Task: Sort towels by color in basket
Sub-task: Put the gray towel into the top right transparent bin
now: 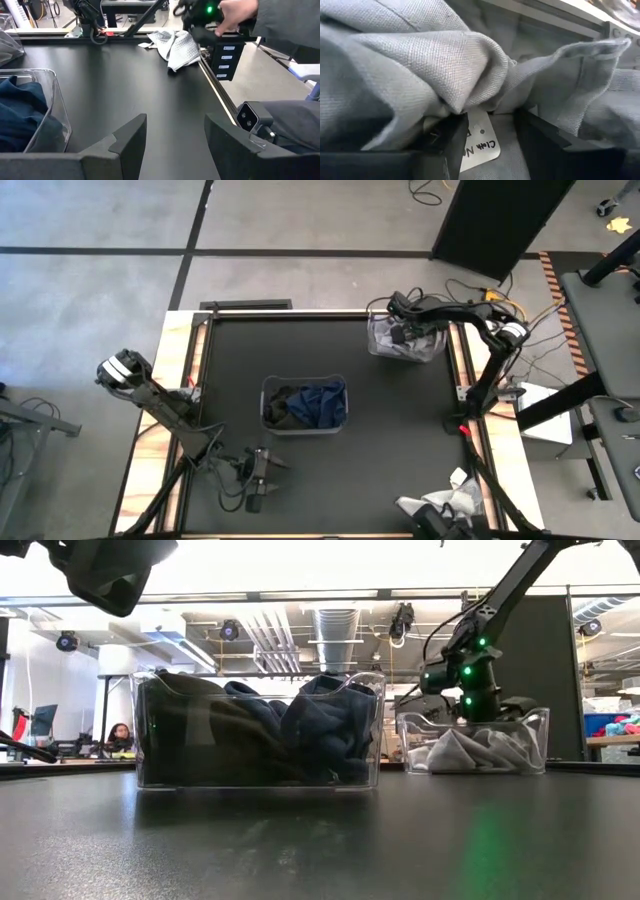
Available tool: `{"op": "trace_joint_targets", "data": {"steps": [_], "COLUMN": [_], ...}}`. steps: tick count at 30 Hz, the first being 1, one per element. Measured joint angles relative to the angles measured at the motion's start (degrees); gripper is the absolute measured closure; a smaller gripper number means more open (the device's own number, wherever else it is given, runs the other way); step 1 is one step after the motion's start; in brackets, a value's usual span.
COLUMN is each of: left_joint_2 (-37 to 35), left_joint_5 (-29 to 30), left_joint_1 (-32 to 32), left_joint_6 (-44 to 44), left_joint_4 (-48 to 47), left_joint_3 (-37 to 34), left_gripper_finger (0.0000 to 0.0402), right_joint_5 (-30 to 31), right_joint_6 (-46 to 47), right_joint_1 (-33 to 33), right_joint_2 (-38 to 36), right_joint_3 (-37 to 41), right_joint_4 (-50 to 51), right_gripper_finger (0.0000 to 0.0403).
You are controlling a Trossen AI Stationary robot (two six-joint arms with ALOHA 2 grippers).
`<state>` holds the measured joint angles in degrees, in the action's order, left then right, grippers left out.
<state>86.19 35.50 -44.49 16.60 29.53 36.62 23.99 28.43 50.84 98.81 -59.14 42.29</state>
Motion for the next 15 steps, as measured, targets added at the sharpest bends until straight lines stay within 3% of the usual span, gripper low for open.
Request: {"op": "trace_joint_targets", "data": {"steps": [15], "left_joint_2": [-0.02], "left_joint_5": [1.35], "left_joint_1": [0.04], "left_joint_6": [-0.72], "left_joint_4": [0.91], "left_joint_3": [0.09], "left_gripper_finger": [0.0217], "right_joint_5": [3.9], "right_joint_6": [1.05], "right_joint_1": [-2.85], "right_joint_2": [-21.33], "right_joint_3": [-1.38], "right_joint_4": [6.86], "right_gripper_finger": [0.0196]}}
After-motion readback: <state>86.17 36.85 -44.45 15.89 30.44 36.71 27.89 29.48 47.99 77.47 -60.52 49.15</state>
